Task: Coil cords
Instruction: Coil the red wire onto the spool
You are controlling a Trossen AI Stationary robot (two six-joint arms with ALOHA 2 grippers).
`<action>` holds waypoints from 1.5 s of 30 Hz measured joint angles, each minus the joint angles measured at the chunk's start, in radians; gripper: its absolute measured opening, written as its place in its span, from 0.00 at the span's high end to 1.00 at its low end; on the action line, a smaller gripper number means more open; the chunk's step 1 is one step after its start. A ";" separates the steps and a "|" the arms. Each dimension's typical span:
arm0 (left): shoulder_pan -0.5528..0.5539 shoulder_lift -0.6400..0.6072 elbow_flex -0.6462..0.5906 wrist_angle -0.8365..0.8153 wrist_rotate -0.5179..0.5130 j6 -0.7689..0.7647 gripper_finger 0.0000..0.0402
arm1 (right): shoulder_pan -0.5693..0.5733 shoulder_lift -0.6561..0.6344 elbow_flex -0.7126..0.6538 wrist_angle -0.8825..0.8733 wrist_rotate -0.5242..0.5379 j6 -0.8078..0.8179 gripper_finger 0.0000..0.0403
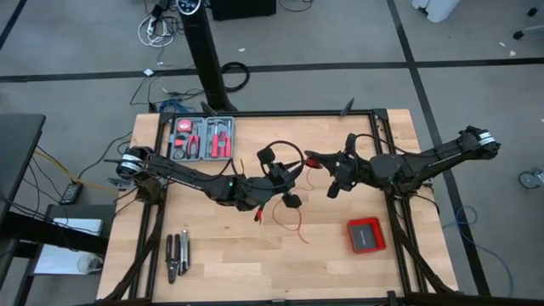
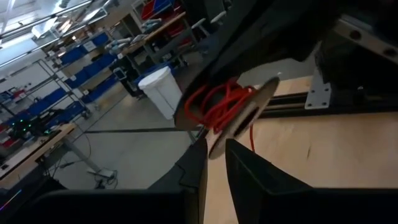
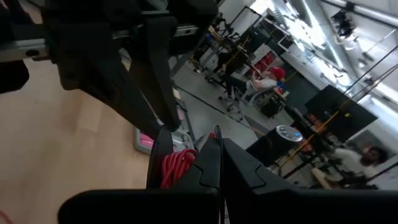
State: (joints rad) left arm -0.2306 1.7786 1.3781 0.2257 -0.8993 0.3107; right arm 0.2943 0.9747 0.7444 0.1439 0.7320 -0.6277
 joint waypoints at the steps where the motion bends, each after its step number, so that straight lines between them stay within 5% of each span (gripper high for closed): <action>1: -0.002 0.000 0.000 -0.004 0.003 0.000 0.84 | 0.000 -0.010 0.000 -0.017 -0.004 0.017 1.00; 8: -0.012 -0.006 -0.010 0.028 0.158 -0.001 0.85 | -0.036 -0.104 0.000 -0.159 -0.158 0.156 1.00; 19: -0.007 -0.018 -0.175 0.380 0.502 0.019 0.85 | -0.134 -0.139 0.000 -0.202 -0.356 0.220 1.00; 30: 0.073 -0.154 -0.409 0.551 0.590 -0.091 0.85 | -0.316 -0.129 0.000 -0.185 -0.710 0.262 1.00; 36: 0.144 -0.197 -0.477 0.565 0.635 -0.145 0.85 | -0.428 -0.082 -0.044 -0.010 -0.955 0.272 1.00; 45: 0.231 -0.264 -0.505 0.515 0.716 -0.115 0.85 | -0.563 -0.005 -0.153 0.344 -1.085 0.346 1.00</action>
State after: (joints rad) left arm 0.0004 1.5147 0.8730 0.7405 -0.1832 0.1952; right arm -0.2684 0.9697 0.5914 0.4880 -0.3533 -0.2816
